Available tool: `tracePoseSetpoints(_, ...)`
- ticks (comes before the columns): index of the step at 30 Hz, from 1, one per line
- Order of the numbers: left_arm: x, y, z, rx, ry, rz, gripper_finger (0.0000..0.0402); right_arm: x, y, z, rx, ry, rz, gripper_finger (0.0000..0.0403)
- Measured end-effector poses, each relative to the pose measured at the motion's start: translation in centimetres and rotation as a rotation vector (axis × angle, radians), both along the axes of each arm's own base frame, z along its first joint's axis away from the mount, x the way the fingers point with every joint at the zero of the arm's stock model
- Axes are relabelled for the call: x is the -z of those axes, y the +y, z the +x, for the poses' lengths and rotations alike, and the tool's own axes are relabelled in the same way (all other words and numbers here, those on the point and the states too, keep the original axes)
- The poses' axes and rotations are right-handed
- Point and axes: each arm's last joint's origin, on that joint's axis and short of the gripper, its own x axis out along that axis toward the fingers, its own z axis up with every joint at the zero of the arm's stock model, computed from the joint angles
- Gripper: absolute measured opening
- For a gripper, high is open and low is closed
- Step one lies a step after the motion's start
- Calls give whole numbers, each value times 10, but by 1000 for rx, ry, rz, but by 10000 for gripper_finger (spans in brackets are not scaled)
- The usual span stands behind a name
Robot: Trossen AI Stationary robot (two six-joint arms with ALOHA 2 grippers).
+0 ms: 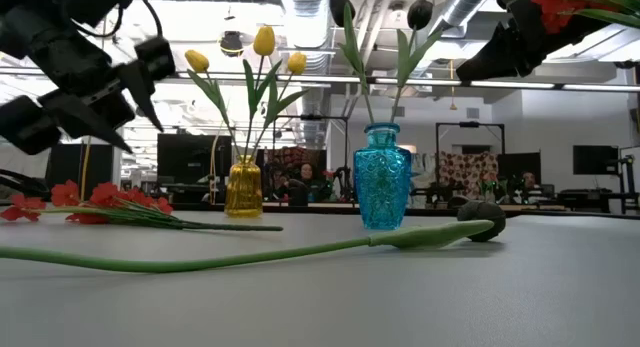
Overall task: Sort flowers into vase by color
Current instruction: Put the red flowers into the transparent vase
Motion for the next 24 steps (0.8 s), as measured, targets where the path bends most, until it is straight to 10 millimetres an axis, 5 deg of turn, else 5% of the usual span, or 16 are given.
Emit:
tracePoseSetpoints(8,20,0,11,-178,190,-322,162,0,0,0,6,-12,19,166)
tracePoseSetpoints(24,49,23,32,-271,295,-440,162,0,0,0,6,-11,18,166)
